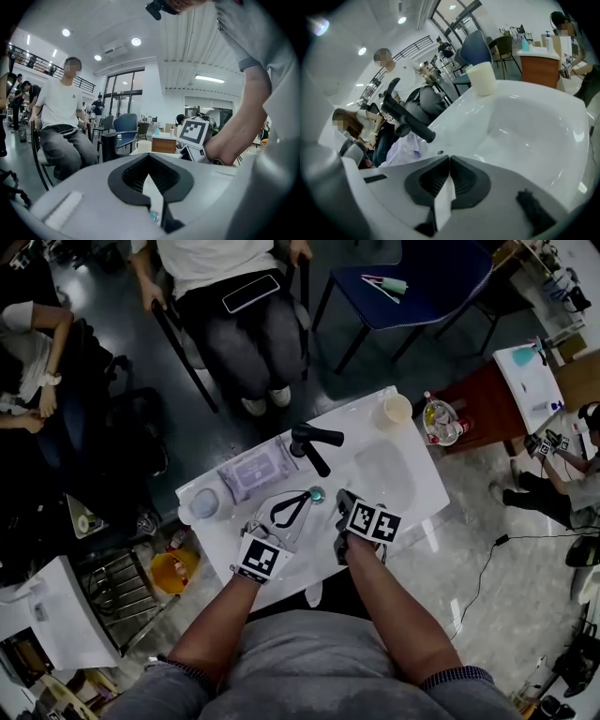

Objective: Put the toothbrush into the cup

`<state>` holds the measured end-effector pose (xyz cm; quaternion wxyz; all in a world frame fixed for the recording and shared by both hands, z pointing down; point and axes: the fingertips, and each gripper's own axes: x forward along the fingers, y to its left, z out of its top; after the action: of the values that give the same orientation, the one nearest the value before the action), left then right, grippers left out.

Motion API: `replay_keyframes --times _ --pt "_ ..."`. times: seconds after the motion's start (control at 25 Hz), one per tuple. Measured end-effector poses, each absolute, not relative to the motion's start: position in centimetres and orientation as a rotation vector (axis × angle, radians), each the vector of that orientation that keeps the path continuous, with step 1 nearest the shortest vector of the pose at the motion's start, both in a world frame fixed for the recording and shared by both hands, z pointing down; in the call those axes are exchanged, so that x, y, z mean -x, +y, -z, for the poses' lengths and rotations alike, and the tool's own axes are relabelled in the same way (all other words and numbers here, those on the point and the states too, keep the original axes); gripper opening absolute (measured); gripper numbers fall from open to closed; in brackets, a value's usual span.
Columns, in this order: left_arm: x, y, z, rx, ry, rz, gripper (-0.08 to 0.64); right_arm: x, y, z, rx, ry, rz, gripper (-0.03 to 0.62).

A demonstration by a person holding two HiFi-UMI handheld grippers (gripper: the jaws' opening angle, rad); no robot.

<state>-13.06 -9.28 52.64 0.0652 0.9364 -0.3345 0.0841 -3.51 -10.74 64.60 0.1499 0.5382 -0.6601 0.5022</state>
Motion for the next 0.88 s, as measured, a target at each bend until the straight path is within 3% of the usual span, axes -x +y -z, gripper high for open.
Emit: replay_keyframes --times 0.88 --pt "5.3 -9.4 -48.7 -2.751 -1.148 -0.223 0.005 -0.1 -11.7 -51.9 -1.157 -2.393 -0.889 0.020"
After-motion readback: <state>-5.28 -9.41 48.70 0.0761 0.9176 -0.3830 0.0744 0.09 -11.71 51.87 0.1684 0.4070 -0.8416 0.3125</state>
